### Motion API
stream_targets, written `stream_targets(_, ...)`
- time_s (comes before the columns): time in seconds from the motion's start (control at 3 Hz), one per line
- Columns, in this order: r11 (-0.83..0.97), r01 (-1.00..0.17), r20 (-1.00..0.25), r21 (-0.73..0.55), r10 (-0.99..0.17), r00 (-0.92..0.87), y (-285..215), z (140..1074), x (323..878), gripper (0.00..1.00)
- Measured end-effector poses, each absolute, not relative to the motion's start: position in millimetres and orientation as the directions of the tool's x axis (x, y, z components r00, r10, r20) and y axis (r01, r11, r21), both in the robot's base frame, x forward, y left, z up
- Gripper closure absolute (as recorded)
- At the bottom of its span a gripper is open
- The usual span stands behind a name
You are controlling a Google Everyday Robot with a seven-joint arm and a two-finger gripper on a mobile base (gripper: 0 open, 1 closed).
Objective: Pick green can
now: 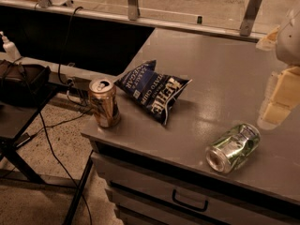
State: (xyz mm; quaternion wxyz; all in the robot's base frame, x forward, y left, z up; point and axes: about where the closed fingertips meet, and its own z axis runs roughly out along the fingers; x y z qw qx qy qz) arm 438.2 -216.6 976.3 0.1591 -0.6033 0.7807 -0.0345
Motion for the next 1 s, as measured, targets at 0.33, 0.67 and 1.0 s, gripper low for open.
stream_targets(0.33, 0.27, -0.931, -0.207, -0.246, -0.953, -0.221, -217, 976, 438, 0.0)
stream_targets(0.67, 0.241, -0.938, -0.221, -0.25, -0.957, -0.187, -216, 970, 437, 0.0)
stream_targets(1.0, 0.173, -0.955, -0.232, -0.241, -0.966, -0.116, -215, 945, 432, 0.0)
